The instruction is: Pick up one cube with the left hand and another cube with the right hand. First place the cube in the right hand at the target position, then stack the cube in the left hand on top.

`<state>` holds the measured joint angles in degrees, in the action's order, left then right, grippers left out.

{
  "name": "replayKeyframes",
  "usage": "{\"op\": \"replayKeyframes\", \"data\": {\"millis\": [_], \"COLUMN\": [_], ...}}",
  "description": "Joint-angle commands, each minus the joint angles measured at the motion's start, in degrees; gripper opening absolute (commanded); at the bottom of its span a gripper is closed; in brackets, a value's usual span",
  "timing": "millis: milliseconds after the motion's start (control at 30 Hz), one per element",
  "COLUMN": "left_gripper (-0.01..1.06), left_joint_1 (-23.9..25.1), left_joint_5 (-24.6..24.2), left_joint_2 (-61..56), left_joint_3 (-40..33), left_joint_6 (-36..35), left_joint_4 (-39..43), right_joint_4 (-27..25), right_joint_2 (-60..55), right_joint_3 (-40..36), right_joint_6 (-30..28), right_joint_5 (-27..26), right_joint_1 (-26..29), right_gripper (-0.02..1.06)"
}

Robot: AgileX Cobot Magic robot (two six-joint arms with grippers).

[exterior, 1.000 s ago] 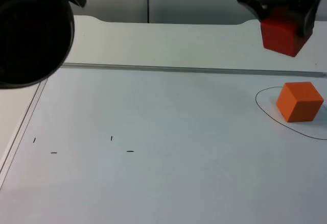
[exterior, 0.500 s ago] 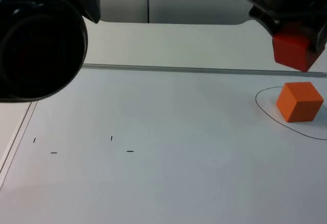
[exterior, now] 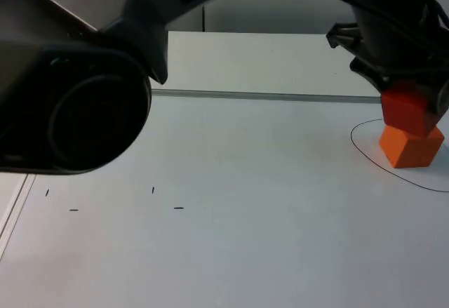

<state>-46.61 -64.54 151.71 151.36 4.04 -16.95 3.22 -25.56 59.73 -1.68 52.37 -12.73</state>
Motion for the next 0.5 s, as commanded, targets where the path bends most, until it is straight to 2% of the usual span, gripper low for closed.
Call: {"op": "replayKeyframes", "data": {"millis": [0,267,467], "left_gripper": [0.00,0.00,0.00], "left_joint_1": [-0.5,-0.5,-0.5], "left_joint_5": [2.2,3.7,8.0], "left_joint_2": [-0.3,1.8,1.9], "left_joint_3": [0.4,0.4,0.5], "left_joint_6": [0.1,0.1,0.7], "left_joint_4": [-0.1,-0.4,-2.4], "right_joint_4": [-0.2,-0.1,-0.1], "right_joint_2": [0.1,0.1,0.1], "right_joint_3": [-0.2,-0.2,-0.2], "right_joint_6": [-0.5,-0.5,-0.5], "right_joint_5": [0.1,0.1,0.2], "right_joint_1": [0.1,-1.5,-1.7], "right_gripper": [1.05,1.05,1.05]}}
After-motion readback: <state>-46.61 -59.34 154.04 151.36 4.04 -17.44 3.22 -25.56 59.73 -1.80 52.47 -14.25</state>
